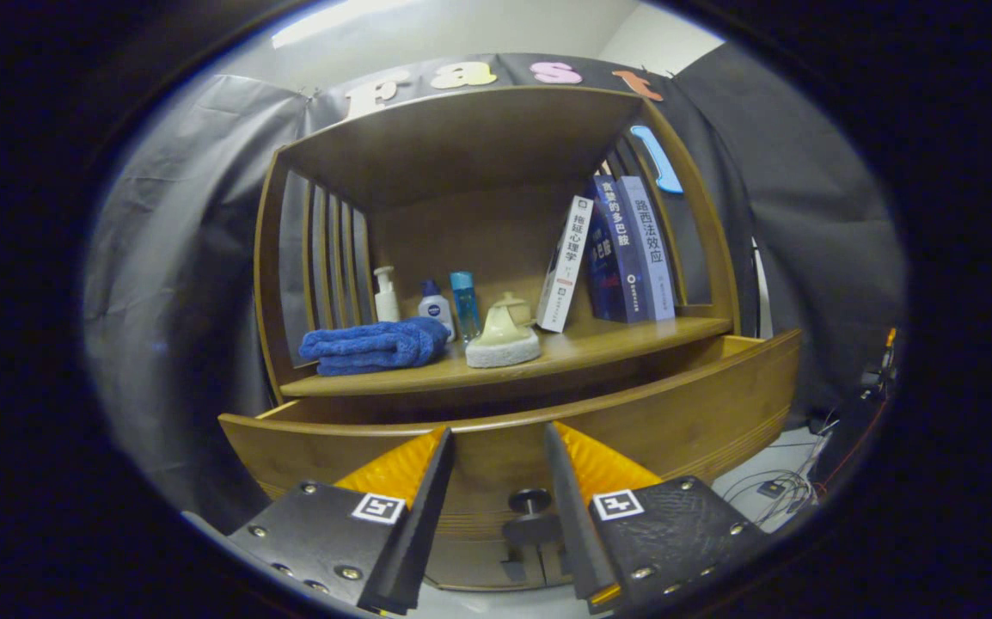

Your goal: Pull open the drawer, take out the items inside it, and place them on the countertop above the cabinet.

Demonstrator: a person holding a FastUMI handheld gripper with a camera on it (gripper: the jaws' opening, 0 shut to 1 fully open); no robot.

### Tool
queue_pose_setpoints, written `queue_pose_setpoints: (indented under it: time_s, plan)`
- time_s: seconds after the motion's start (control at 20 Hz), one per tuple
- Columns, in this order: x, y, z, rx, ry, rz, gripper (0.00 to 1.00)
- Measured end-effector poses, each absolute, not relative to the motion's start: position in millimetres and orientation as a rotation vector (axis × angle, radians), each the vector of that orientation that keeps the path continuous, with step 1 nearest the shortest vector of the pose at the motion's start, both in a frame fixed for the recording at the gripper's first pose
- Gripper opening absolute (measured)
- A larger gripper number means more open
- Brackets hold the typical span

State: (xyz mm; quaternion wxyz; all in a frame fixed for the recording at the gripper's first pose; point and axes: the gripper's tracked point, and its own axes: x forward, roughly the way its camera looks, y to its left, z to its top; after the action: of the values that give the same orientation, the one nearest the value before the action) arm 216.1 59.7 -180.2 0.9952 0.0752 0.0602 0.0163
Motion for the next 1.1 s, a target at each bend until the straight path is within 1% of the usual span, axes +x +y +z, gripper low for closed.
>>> queue_pose_setpoints:
  time_s: [0.5,1.1]
  plan:
    - [264,64,-185,0.159,0.147,0.042,0.65]
    - [284,66,-187,0.189,0.147,0.059,0.65]
